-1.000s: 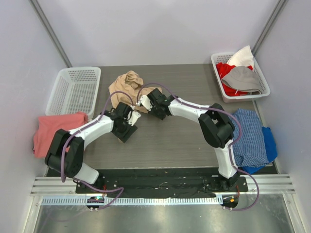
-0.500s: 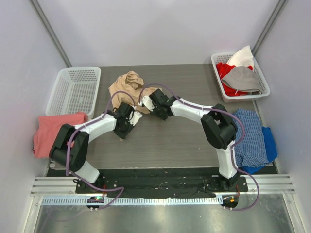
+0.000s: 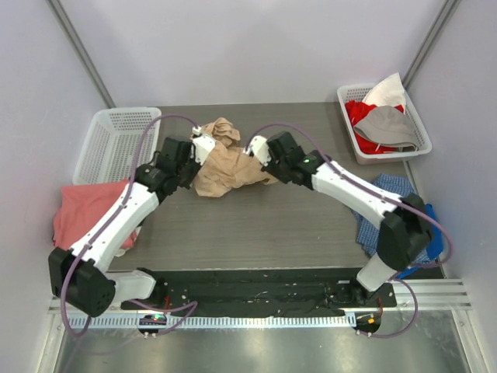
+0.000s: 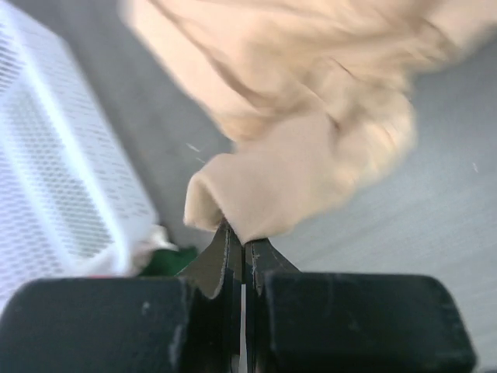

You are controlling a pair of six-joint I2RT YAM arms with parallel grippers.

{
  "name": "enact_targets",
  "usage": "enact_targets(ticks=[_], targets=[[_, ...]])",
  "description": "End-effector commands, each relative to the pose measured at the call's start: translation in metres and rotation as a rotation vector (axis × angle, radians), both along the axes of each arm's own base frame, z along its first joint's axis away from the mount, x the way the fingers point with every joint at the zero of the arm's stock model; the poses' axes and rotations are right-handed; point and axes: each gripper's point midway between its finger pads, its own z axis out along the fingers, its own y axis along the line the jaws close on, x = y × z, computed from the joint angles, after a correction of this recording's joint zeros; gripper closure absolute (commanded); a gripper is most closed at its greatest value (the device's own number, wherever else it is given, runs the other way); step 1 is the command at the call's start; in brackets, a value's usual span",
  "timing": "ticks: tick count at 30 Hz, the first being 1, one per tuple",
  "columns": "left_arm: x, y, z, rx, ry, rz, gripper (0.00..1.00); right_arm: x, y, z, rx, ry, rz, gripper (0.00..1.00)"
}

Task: Fold and stack the t-shirts
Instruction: Flatten out the tshirt

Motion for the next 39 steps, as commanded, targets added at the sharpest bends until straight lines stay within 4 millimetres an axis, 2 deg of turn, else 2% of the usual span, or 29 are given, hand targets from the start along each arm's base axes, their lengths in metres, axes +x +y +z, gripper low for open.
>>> enact_targets(ticks=[1, 4, 6, 7, 10, 11, 14, 20, 26, 31, 32, 34, 37, 38, 39], targets=[[0.022, 0.030, 0.053, 0.044, -0.159, 0.094, 1.00, 0.014, -0.051, 0.082, 0.038, -0.183, -0.130, 0.99], [0.034, 0.048, 0.068, 0.043, -0.209, 0.158, 1.00, 0.023, -0.084, 0.110, 0.039, -0.242, -0.200, 0.99], [0.042, 0.061, 0.071, 0.041, -0.221, 0.202, 1.00, 0.029, -0.101, 0.122, 0.031, -0.271, -0.229, 0.99], [0.046, 0.065, 0.077, 0.033, -0.239, 0.219, 1.00, 0.033, -0.116, 0.127, 0.027, -0.282, -0.265, 0.99], [0.058, 0.079, 0.080, 0.024, -0.241, 0.267, 1.00, 0.038, -0.139, 0.138, 0.022, -0.306, -0.308, 0.99], [0.062, 0.081, 0.077, 0.024, -0.232, 0.275, 1.00, 0.037, -0.141, 0.142, 0.031, -0.314, -0.308, 0.99], [0.072, 0.085, 0.084, 0.023, -0.247, 0.295, 1.00, 0.041, -0.149, 0.151, 0.033, -0.329, -0.328, 0.99], [0.098, 0.081, 0.074, 0.030, -0.217, 0.296, 1.00, 0.042, -0.136, 0.159, 0.102, -0.298, -0.298, 0.99], [0.111, 0.067, 0.071, -0.026, -0.186, 0.271, 1.00, 0.045, -0.131, 0.147, 0.100, -0.259, -0.286, 0.99], [0.107, 0.051, 0.087, -0.119, -0.182, 0.229, 1.00, 0.053, -0.131, 0.122, 0.058, -0.219, -0.291, 0.99], [0.107, 0.047, 0.099, -0.143, -0.194, 0.218, 1.00, 0.054, -0.132, 0.116, 0.052, -0.210, -0.296, 0.98], [0.101, 0.039, 0.103, -0.182, -0.168, 0.196, 1.00, 0.058, -0.130, 0.108, 0.053, -0.196, -0.298, 0.91], [0.090, 0.010, 0.116, -0.298, -0.125, 0.094, 1.00, 0.063, -0.122, 0.090, 0.075, -0.149, -0.304, 0.80], [0.084, -0.006, 0.122, -0.350, -0.100, 0.040, 1.00, 0.065, -0.116, 0.083, 0.088, -0.129, -0.291, 0.78], [0.080, -0.014, 0.125, -0.364, -0.092, 0.017, 1.00, 0.066, -0.115, 0.081, 0.100, -0.120, -0.299, 0.78]])
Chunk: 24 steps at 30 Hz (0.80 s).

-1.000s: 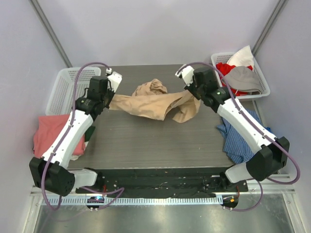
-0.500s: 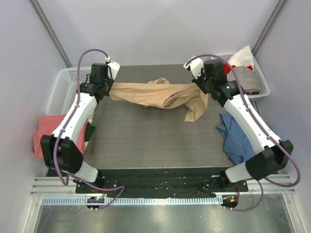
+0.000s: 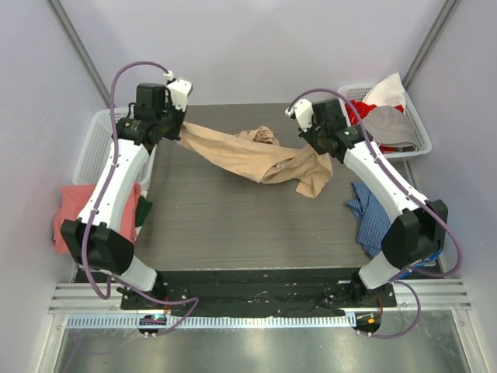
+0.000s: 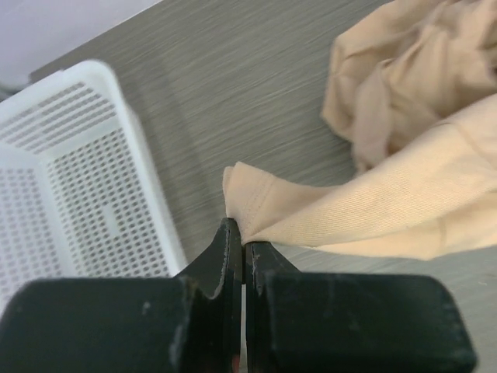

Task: Fold and stack the t-shirts
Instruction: Flatten out the tshirt

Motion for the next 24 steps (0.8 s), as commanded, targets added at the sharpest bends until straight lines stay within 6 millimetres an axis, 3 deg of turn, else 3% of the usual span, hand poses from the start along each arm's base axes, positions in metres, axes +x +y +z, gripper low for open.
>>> enact_targets(ticks=[1, 3, 7, 10, 11, 12, 13, 16, 17, 22, 24], targets=[[-0.026, -0.051, 0.033, -0.169, 0.015, -0.179, 1.00, 0.013, 0.012, -0.004, 0.076, -0.007, -0.012, 0.84], [-0.032, -0.069, 0.042, -0.174, 0.014, -0.217, 1.00, 0.017, 0.013, -0.011, 0.080, 0.005, -0.026, 0.92], [-0.035, -0.074, 0.073, -0.206, -0.047, -0.198, 1.00, 0.024, 0.014, -0.016, 0.072, 0.014, -0.038, 0.90], [-0.036, -0.065, 0.104, -0.205, -0.137, -0.162, 1.00, 0.025, 0.015, -0.021, 0.066, 0.024, -0.038, 0.78], [-0.038, -0.064, 0.110, -0.206, -0.152, -0.161, 1.00, 0.026, 0.015, -0.022, 0.066, 0.024, -0.038, 0.75], [-0.039, -0.063, 0.116, -0.209, -0.160, -0.160, 1.00, 0.027, 0.015, -0.022, 0.066, 0.026, -0.041, 0.64], [-0.037, -0.064, 0.117, -0.212, -0.158, -0.161, 1.00, 0.028, 0.015, -0.025, 0.064, 0.031, -0.044, 0.62], [-0.042, -0.064, 0.141, -0.237, -0.185, -0.155, 1.00, 0.030, 0.017, -0.033, 0.069, 0.051, -0.053, 0.33], [-0.045, -0.063, 0.158, -0.250, -0.224, -0.155, 1.00, 0.031, 0.018, -0.035, 0.070, 0.059, -0.058, 0.26], [-0.060, -0.072, 0.219, -0.348, -0.351, -0.192, 1.00, 0.036, 0.016, -0.041, 0.063, 0.064, -0.081, 0.21], [-0.050, -0.085, 0.213, -0.364, -0.312, -0.217, 1.00, 0.038, 0.014, -0.035, 0.066, 0.038, -0.099, 0.21]])
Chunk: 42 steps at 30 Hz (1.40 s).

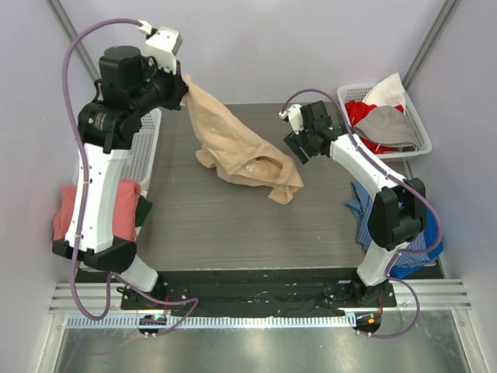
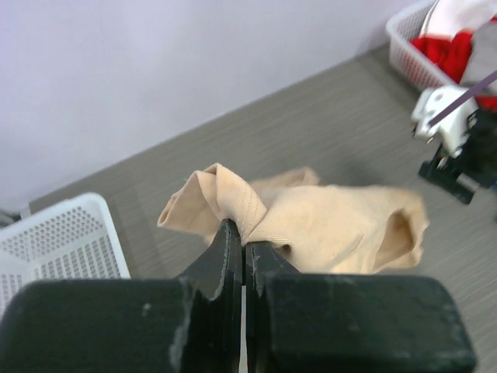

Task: Fold and stack the t-shirts
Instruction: Flatten out the tshirt

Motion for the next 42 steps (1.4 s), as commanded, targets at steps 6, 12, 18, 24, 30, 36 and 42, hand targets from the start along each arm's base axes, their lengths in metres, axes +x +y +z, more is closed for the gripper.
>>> enact_targets(ticks=[6, 12, 18, 24, 30, 36, 42], targets=[[0.005, -0.094, -0.014, -0.083, 0.087, -0.231, 1.00, 0.014, -0.016, 0.050, 0.003, -0.165, -0.118, 0.21], [0.018, -0.165, -0.093, 0.080, 0.173, -0.319, 1.00, 0.008, -0.058, 0.079, -0.081, -0.267, -0.288, 0.21], [0.004, -0.233, -0.132, 0.140, 0.210, -0.422, 1.00, -0.005, -0.094, 0.107, -0.081, -0.345, -0.408, 0.20], [0.000, -0.278, -0.166, 0.207, 0.197, -0.463, 1.00, -0.021, -0.115, 0.115, -0.122, -0.370, -0.466, 0.20], [-0.012, -0.300, -0.210, 0.232, 0.273, -0.531, 0.58, -0.031, -0.123, 0.111, -0.127, -0.365, -0.487, 0.20], [0.007, -0.270, -0.210, 0.309, 0.166, -0.377, 0.18, -0.034, -0.119, 0.100, -0.108, -0.339, -0.475, 0.20], [0.037, -0.194, -0.218, 0.373, 0.134, -0.188, 0.12, -0.034, -0.076, 0.074, 0.056, -0.201, -0.308, 0.20]])
